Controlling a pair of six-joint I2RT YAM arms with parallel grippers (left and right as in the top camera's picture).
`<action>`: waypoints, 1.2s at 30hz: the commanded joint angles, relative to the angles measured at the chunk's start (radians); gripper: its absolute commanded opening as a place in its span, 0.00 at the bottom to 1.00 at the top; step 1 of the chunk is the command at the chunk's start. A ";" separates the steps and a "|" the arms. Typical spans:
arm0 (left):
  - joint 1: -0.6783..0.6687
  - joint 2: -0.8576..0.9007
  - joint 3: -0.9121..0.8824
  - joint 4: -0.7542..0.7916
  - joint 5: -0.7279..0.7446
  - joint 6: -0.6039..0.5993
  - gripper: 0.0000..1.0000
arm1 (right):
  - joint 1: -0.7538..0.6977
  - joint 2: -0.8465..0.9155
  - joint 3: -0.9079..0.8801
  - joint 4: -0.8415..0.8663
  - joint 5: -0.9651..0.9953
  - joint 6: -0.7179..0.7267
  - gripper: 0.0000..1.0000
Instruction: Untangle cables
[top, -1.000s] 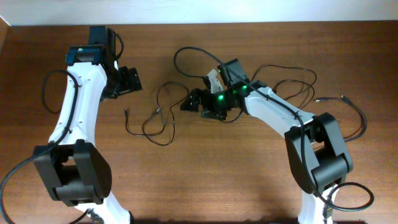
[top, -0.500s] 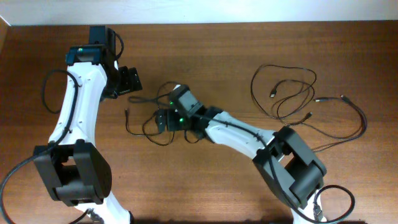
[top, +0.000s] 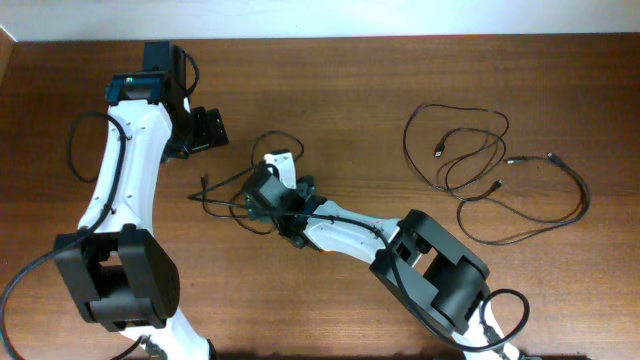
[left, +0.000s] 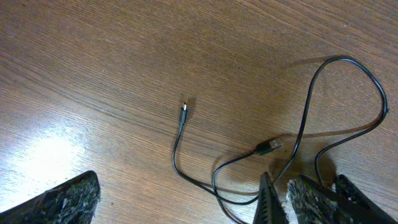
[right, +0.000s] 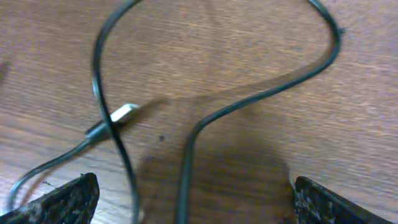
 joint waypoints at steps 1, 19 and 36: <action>0.000 -0.001 0.019 -0.001 -0.011 -0.013 0.99 | -0.005 0.071 -0.010 -0.018 0.027 -0.011 0.99; 0.000 -0.001 0.019 -0.001 -0.011 -0.013 0.99 | -0.121 -0.041 0.032 -0.205 -0.212 -0.165 0.93; 0.000 -0.001 0.019 -0.001 -0.011 -0.013 0.99 | -0.127 -0.040 0.034 -0.258 -0.055 -0.299 0.04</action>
